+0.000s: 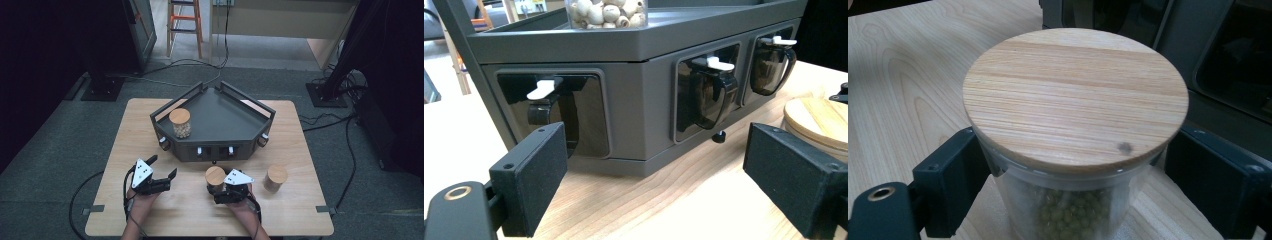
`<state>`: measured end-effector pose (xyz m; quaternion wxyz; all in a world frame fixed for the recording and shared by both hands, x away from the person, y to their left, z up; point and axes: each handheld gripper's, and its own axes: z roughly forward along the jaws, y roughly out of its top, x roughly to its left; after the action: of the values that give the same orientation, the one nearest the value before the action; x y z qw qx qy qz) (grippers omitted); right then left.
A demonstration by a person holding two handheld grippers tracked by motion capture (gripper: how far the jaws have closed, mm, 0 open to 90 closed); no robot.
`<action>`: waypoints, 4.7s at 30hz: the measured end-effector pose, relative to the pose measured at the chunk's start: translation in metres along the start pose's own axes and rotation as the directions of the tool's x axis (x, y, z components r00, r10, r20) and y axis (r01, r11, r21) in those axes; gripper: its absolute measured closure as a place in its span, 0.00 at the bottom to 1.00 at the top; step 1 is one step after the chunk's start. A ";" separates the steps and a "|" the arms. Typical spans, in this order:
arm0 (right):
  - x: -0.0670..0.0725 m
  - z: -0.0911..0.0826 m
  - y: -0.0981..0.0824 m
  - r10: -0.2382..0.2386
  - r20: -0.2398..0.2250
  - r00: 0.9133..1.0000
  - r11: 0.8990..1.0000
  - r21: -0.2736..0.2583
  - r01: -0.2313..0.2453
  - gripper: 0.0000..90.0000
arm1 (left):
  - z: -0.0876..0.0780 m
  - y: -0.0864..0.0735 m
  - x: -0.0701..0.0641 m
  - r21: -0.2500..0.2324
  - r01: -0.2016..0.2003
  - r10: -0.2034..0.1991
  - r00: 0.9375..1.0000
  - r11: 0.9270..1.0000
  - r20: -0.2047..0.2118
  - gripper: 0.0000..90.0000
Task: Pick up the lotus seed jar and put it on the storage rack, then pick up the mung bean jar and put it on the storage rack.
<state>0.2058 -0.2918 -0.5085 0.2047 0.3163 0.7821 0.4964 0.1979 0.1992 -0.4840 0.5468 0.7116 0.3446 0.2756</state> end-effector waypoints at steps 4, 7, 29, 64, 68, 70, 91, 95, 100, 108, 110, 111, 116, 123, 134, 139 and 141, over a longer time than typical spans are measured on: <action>0.000 0.000 0.000 -0.001 0.000 1.000 1.000 0.000 0.001 0.12 | -0.003 -0.007 0.003 -0.024 0.038 -0.038 0.999 0.999 0.005 0.12; 0.000 0.000 0.000 -0.001 0.001 1.000 1.000 0.000 0.001 0.12 | -0.005 -0.010 0.004 -0.030 0.049 -0.049 0.999 0.998 0.000 0.12; -0.001 0.000 -0.001 0.016 0.004 1.000 1.000 -0.004 -0.016 0.12 | -0.003 -0.025 0.009 0.026 0.057 -0.057 0.998 0.998 0.016 0.12; -0.002 0.000 0.001 0.006 -0.014 1.000 1.000 0.007 -0.006 0.27 | 0.001 -0.024 0.010 0.081 0.058 -0.058 0.998 0.995 0.009 0.12; -0.001 0.000 0.001 0.006 -0.013 1.000 1.000 0.007 -0.006 0.28 | 0.002 -0.024 0.009 0.084 0.056 -0.057 0.998 0.995 0.008 0.12; -0.001 0.000 0.001 0.005 -0.012 1.000 1.000 0.006 -0.005 0.28 | 0.002 -0.023 0.009 0.089 0.055 -0.056 0.998 0.995 0.009 0.12; 0.004 -0.006 0.001 0.031 0.053 0.998 1.000 -0.003 -0.031 0.28 | 0.002 -0.024 0.009 0.087 0.058 -0.060 0.998 0.994 0.014 0.12; 0.004 -0.008 0.007 0.022 0.062 0.998 1.000 0.001 -0.022 0.28 | 0.002 -0.024 0.009 0.089 0.059 -0.061 0.998 0.994 0.015 0.12; 0.001 -0.011 0.014 0.022 0.062 0.998 1.000 -0.007 -0.021 0.28 | 0.002 -0.024 0.009 0.087 0.059 -0.061 0.998 0.994 0.015 0.12; 0.001 -0.015 0.025 0.028 0.076 0.997 1.000 0.006 -0.029 0.28 | 0.002 -0.024 0.009 0.088 0.059 -0.061 0.998 0.994 0.016 0.12; 0.003 -0.015 0.028 0.023 0.080 0.997 1.000 0.013 -0.024 0.28 | 0.002 -0.024 0.009 0.085 0.060 -0.062 0.998 0.995 0.017 0.12; 0.004 -0.016 0.030 0.016 0.081 0.997 1.000 0.015 -0.017 0.28 | 0.002 -0.024 0.009 0.086 0.061 -0.062 0.998 0.994 0.017 0.12; 0.005 -0.019 0.039 -0.007 0.076 0.997 1.000 0.011 0.006 0.28 | 0.002 -0.024 0.009 0.088 0.060 -0.062 0.998 0.994 0.016 0.12; 0.000 -0.026 0.054 -0.008 0.068 0.998 1.000 0.001 0.008 0.28 | 0.002 -0.024 0.010 0.088 0.061 -0.063 0.998 0.994 0.016 0.12; 0.000 -0.035 0.070 -0.014 0.079 0.997 1.000 -0.008 0.015 0.28 | 0.003 -0.023 0.009 0.090 0.053 -0.055 0.998 0.995 0.019 0.12; -0.003 -0.037 0.076 -0.012 0.081 0.997 1.000 -0.011 0.013 0.28 | 0.003 -0.023 0.010 0.090 0.058 -0.060 0.998 0.994 0.021 0.12; -0.005 -0.037 0.078 -0.014 0.082 0.997 1.000 -0.014 0.015 0.28 | 0.003 -0.023 0.009 0.090 0.057 -0.060 0.998 0.994 0.021 0.12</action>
<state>0.2083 -0.2950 -0.4218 0.2424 0.3290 0.7719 0.4871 0.2014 0.2089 -0.5074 0.5263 0.7282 0.3708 0.2353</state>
